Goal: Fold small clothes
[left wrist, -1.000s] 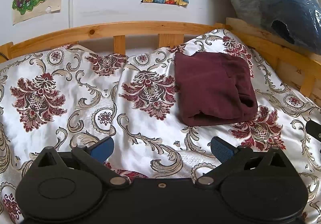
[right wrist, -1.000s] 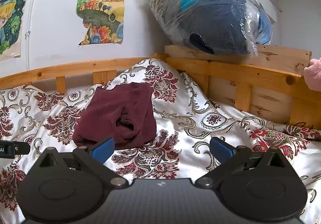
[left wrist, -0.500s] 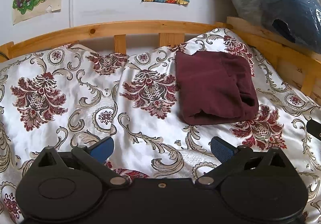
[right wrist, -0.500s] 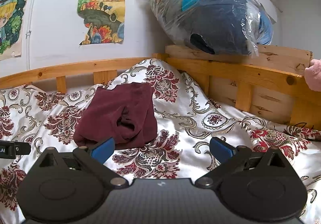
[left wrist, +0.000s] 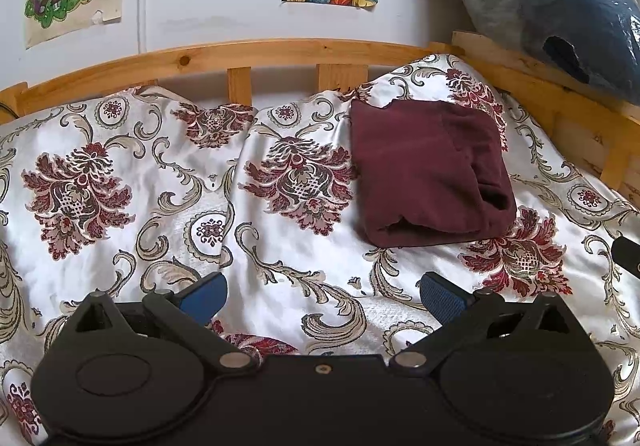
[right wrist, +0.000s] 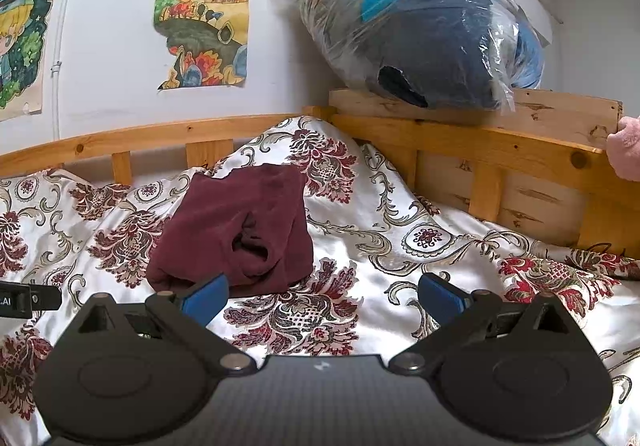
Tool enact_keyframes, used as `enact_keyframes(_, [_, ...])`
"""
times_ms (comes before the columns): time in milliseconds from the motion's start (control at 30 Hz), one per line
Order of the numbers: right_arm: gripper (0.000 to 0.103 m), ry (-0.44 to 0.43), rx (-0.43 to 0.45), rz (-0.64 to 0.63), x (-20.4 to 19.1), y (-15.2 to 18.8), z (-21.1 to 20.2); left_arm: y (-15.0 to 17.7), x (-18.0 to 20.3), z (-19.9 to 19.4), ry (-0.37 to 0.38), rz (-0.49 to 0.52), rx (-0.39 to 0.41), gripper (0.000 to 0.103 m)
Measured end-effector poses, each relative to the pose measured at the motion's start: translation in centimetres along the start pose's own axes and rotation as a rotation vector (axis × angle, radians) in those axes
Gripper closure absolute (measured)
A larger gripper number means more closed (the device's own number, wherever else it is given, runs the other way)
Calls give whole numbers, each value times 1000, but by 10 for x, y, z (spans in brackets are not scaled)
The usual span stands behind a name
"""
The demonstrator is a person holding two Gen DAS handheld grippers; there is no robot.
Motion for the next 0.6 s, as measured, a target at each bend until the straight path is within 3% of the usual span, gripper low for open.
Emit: enact_keyframes(600, [0, 0, -9, -6, -1, 2, 2, 0, 1, 4, -6, 44, -34, 1])
Point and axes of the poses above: each gripper's, at about its wrist camera, not at the fingertips, and z roughly the way its jaws point, x to its right, y to its underside, the point moved 3 cm from there along z, roughly the way its jaws point, and after that the axes turned 3 degrees about y, right-handed, at the moved point
